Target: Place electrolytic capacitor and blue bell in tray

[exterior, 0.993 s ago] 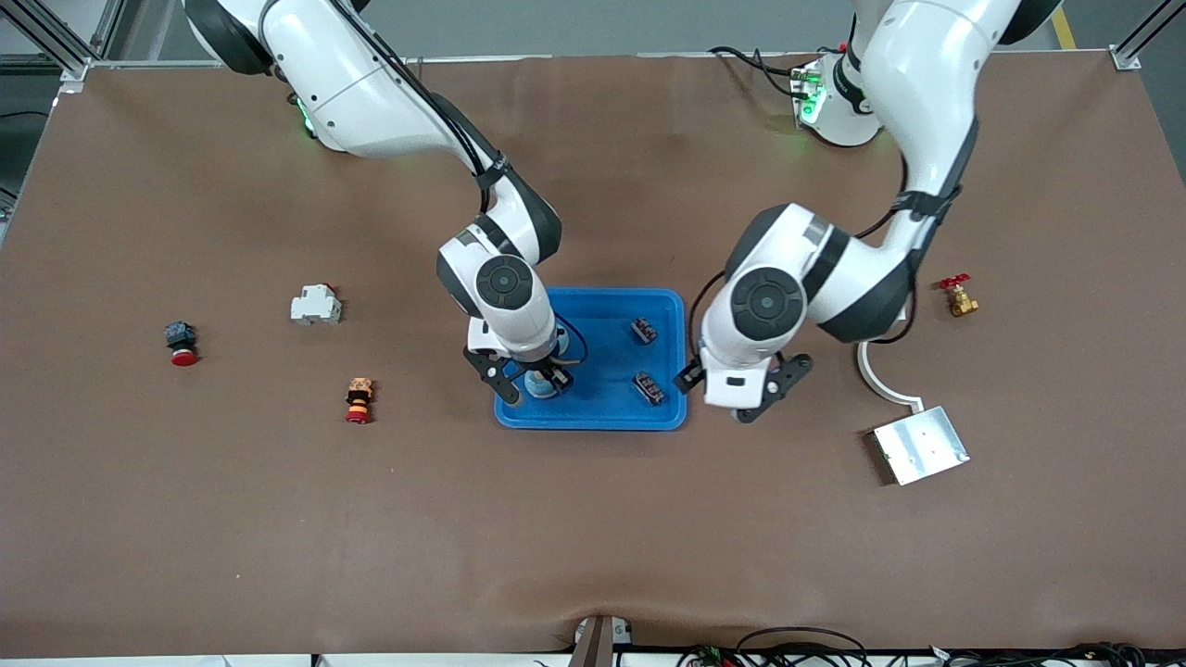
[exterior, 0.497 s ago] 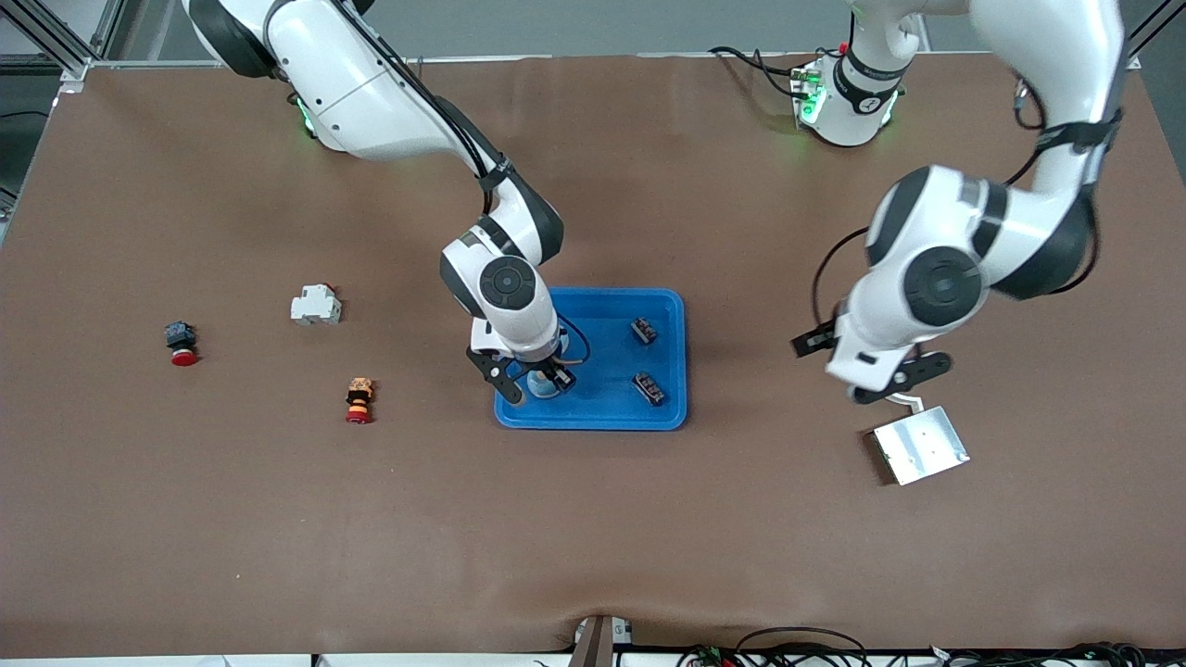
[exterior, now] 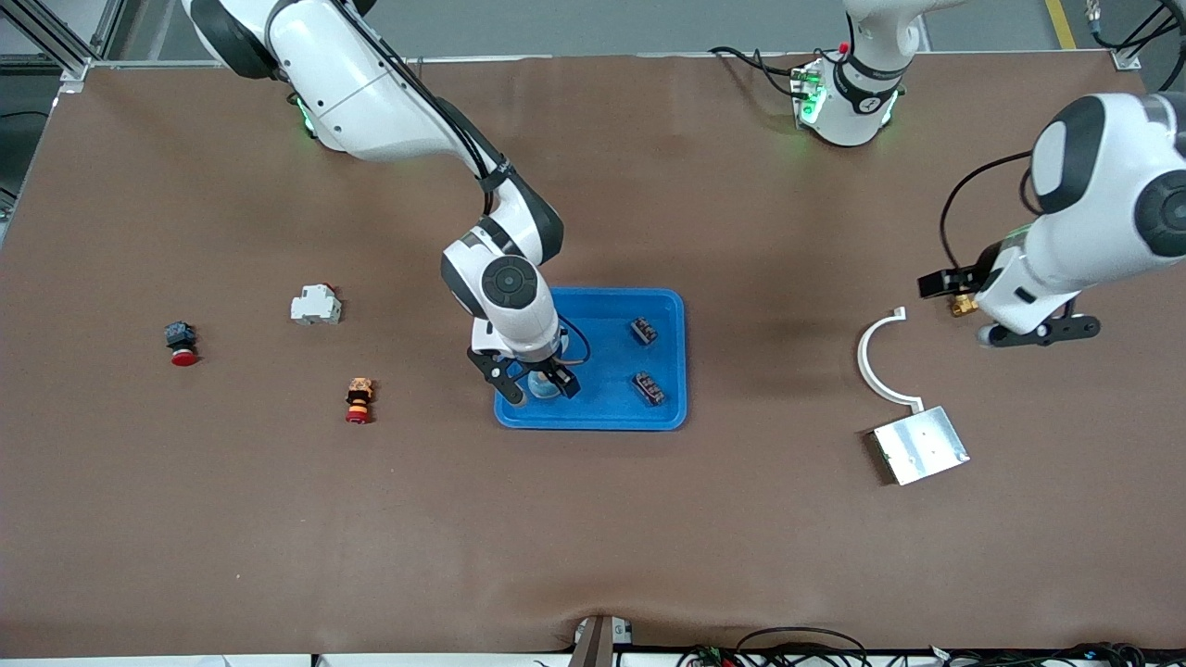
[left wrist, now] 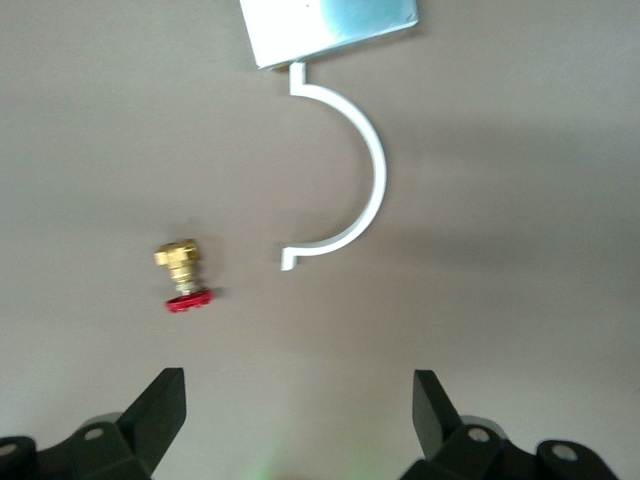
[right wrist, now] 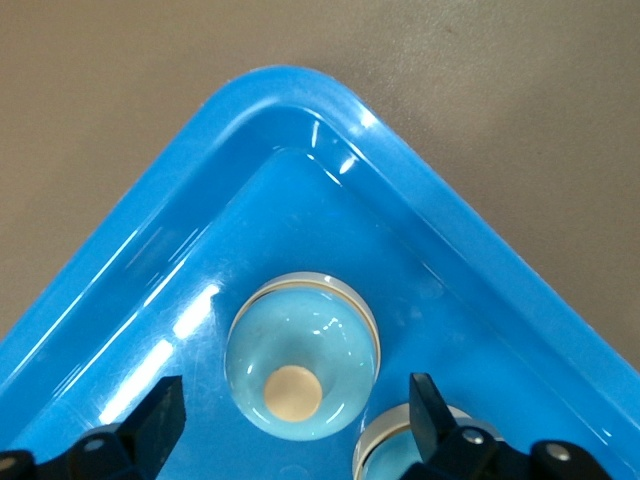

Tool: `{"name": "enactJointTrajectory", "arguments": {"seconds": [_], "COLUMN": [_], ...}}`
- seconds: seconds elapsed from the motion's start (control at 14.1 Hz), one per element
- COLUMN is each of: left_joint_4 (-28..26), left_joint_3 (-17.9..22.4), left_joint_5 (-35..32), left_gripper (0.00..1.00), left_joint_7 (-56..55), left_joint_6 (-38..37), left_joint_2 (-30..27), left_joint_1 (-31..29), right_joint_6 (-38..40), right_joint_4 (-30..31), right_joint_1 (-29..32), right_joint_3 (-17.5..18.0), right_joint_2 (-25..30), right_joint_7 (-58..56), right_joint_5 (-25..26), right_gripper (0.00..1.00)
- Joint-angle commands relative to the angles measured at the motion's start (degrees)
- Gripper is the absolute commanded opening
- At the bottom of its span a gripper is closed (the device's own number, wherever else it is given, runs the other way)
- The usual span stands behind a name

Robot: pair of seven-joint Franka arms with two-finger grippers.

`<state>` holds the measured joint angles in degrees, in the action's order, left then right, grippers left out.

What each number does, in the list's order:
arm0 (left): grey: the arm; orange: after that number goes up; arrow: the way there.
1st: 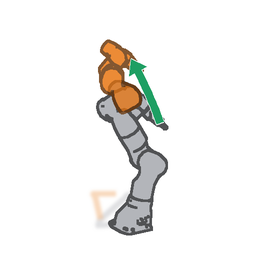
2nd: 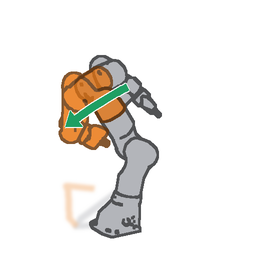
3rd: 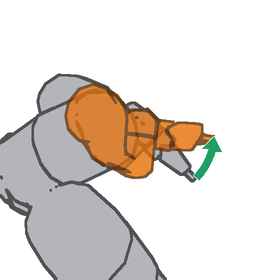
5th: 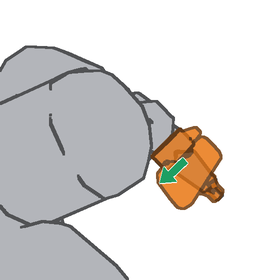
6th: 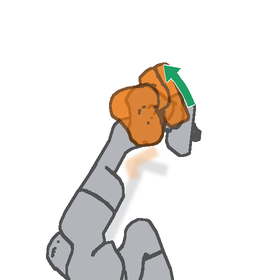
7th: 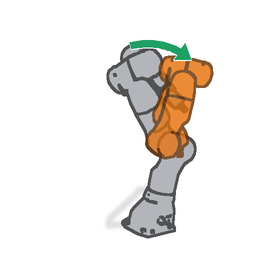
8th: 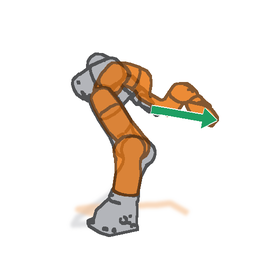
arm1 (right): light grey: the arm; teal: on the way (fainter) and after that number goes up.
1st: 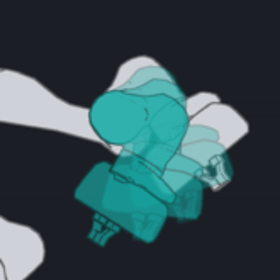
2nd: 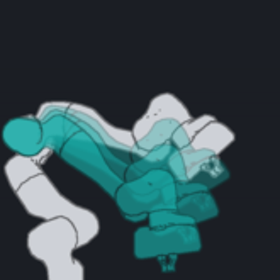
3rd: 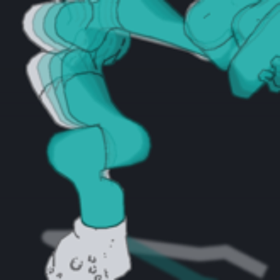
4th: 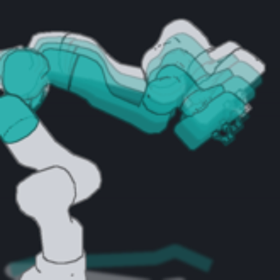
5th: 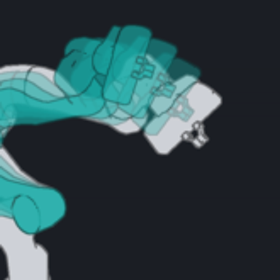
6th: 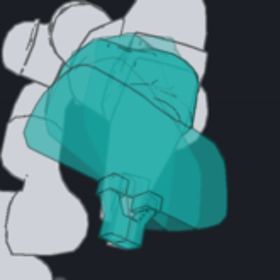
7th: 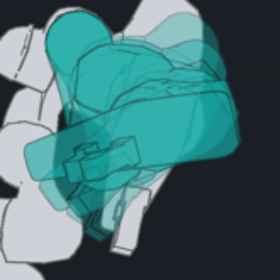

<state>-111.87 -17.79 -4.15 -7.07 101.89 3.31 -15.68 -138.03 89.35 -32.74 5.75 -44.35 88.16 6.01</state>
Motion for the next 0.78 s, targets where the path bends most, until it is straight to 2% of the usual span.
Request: {"name": "enactJointTrajectory", "arguments": {"seconds": [0.0, 0.07, 0.28, 0.71], "left_joint_4": [-6.1, -7.6, -17.4, -20.7], "left_joint_3": [-0.7, -0.6, -0.6, -0.6], "left_joint_5": [1.7, 3.0, 4.8, 4.8], "left_gripper": [1.0, 1.0, 1.0, 1.0], "left_joint_7": [3.7, 3.7, 3.7, 3.8], "left_joint_6": [2.9, 4.4, 15.2, 19.6], "left_joint_2": [-5.7, -6.8, -11.5, -12.1], "left_joint_1": [-1.9, -1.9, -1.9, -1.9], "right_joint_6": [0.0, 0.0, 0.8, 9.7], "right_joint_4": [-1.5, -1.5, -2.0, -7.7], "right_joint_1": [-0.9, -0.9, -0.7, 0.3], "right_joint_3": [-0.6, -0.6, -0.6, -0.5], "right_joint_2": [-0.8, -0.8, -0.6, 0.0], "right_joint_7": [1.9, 1.9, 1.6, 0.0], "right_joint_5": [1.8, 2.2, 2.3, 2.3], "right_gripper": [1.0, 1.0, 1.0, 1.0]}}
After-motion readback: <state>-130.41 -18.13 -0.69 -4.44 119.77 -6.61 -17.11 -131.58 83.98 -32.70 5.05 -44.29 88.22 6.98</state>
